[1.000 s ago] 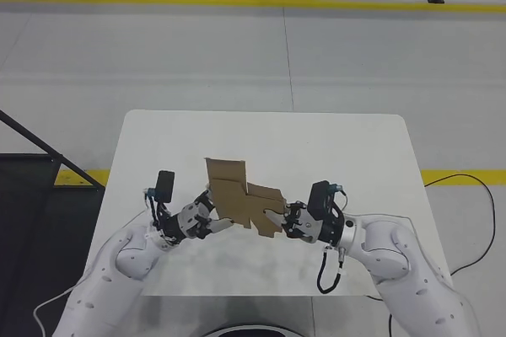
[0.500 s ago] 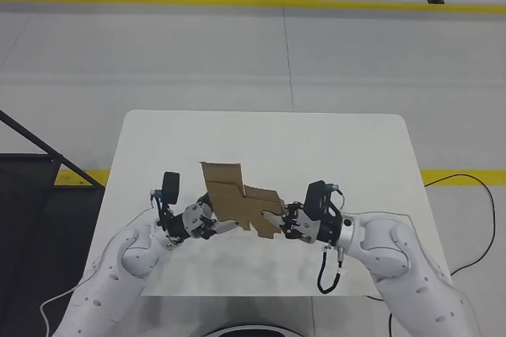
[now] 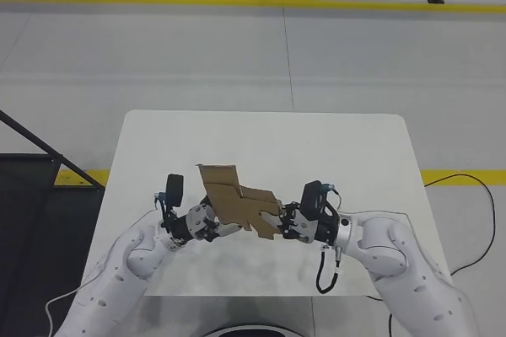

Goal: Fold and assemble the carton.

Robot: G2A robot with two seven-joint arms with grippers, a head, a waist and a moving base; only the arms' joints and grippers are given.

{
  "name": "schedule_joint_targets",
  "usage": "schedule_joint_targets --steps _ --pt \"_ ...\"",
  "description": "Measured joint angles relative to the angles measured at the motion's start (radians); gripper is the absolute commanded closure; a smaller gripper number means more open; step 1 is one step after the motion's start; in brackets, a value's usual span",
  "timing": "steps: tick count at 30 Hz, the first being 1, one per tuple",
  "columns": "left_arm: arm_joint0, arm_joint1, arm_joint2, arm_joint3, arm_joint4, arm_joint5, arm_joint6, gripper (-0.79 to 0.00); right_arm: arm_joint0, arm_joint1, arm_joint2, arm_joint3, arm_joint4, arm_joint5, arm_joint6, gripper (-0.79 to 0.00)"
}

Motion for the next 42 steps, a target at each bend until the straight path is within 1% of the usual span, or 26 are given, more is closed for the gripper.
schedule_joint_targets --steps 9,13,16,21,25,28,29,30,31,37,39,42 --pt "-0.009 0.002 0.015 0.004 0.003 0.000 0.019 -0.785 0.010 -0.001 -0.013 0.004 -0.004 -0.003 0.010 0.000" --pt "-0.011 0.007 0.004 -0.004 -0.054 0.000 0.054 -0.785 0.011 0.001 -0.009 0.000 -0.010 -0.009 0.023 0.000" --pt "-0.009 0.020 -0.037 -0.009 -0.091 0.000 0.068 -0.785 0.002 0.006 0.004 -0.006 -0.009 -0.018 0.040 0.000" --pt "0.007 0.051 -0.101 -0.035 -0.136 0.000 0.053 -0.785 -0.013 0.016 0.031 -0.012 0.020 -0.043 0.073 0.000" --pt "0.005 0.072 -0.106 -0.047 -0.186 0.000 0.007 -0.785 -0.008 0.024 0.035 -0.011 0.059 -0.080 0.138 0.000" --pt "-0.006 0.085 -0.084 -0.062 -0.221 0.000 -0.034 -0.785 -0.001 0.028 0.036 -0.014 0.087 -0.085 0.179 0.000" --pt "-0.010 0.090 -0.076 -0.066 -0.230 0.000 -0.047 -0.717 0.001 0.030 0.034 -0.014 0.095 -0.091 0.191 0.000" --pt "-0.016 0.095 -0.065 -0.070 -0.242 0.000 -0.062 -0.625 0.004 0.032 0.032 -0.014 0.108 -0.101 0.207 0.000" --pt "-0.021 0.099 -0.057 -0.073 -0.253 0.000 -0.071 -0.554 0.006 0.033 0.030 -0.012 0.118 -0.109 0.219 0.000" --pt "-0.048 0.127 -0.005 -0.084 -0.338 0.000 -0.105 -0.391 0.024 0.044 0.025 0.010 0.202 -0.150 0.286 0.000" --pt "-0.051 0.136 0.012 -0.092 -0.359 0.000 -0.112 -0.369 0.033 0.047 0.023 0.023 0.237 -0.160 0.303 0.000" --pt "-0.052 0.152 0.034 -0.109 -0.386 0.000 -0.121 -0.357 0.048 0.051 0.017 0.046 0.290 -0.161 0.324 0.000"
